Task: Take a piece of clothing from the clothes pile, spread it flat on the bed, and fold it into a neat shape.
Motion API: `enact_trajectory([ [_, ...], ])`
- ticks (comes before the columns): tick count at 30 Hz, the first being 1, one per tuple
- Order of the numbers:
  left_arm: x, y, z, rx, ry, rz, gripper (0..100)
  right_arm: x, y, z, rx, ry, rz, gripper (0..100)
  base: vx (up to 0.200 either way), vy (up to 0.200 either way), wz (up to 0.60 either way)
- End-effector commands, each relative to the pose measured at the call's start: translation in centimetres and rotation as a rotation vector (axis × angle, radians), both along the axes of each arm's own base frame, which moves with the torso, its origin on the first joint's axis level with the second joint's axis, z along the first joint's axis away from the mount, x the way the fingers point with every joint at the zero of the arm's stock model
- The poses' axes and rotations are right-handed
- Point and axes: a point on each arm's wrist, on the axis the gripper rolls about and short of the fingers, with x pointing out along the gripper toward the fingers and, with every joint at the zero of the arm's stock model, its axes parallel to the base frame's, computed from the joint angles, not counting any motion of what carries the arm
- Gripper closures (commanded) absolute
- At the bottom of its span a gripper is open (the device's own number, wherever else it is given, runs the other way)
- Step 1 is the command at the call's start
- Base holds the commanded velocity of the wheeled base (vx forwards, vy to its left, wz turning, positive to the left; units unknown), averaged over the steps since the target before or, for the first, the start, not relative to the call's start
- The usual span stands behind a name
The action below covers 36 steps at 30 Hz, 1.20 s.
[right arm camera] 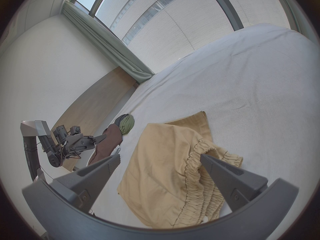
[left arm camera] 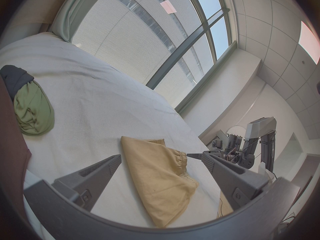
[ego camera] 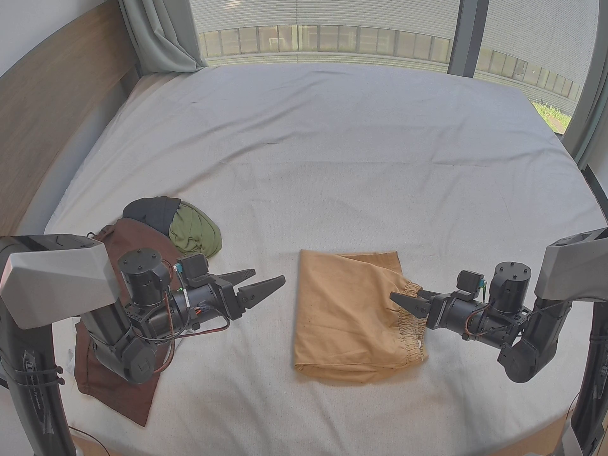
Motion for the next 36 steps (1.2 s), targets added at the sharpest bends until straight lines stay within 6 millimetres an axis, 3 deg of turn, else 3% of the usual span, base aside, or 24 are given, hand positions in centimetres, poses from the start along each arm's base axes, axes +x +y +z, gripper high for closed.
enact_trajectory([
  [1,0.2,0.5,0.0,0.001,-0.002,0.021,0,0.5,-0.4,-0.6,-0.004,0.008,-0.017,0,0.000,0.000,0.00],
  [8,0.2,0.5,0.0,0.001,-0.003,0.023,0,0.5,-0.7,-0.9,-0.009,0.021,-0.024,0,0.000,0.000,0.00],
  [19,0.3,0.5,0.1,0.004,-0.014,0.025,0,1.3,0.1,-3.3,-0.021,0.063,-0.014,0,0.000,0.000,0.00],
  [28,0.2,0.5,0.1,0.004,-0.014,0.024,0,1.8,0.6,-3.0,-0.011,0.036,-0.002,0,0.000,0.000,0.00],
  [29,0.2,0.5,0.1,0.004,-0.014,0.024,0,1.8,0.6,-3.0,-0.011,0.036,-0.002,100,0.000,0.000,0.00],
  [36,0.3,0.5,-0.1,0.006,-0.011,0.024,0,2.5,0.3,-2.7,-0.005,0.012,-0.019,100,0.000,0.000,0.00],
])
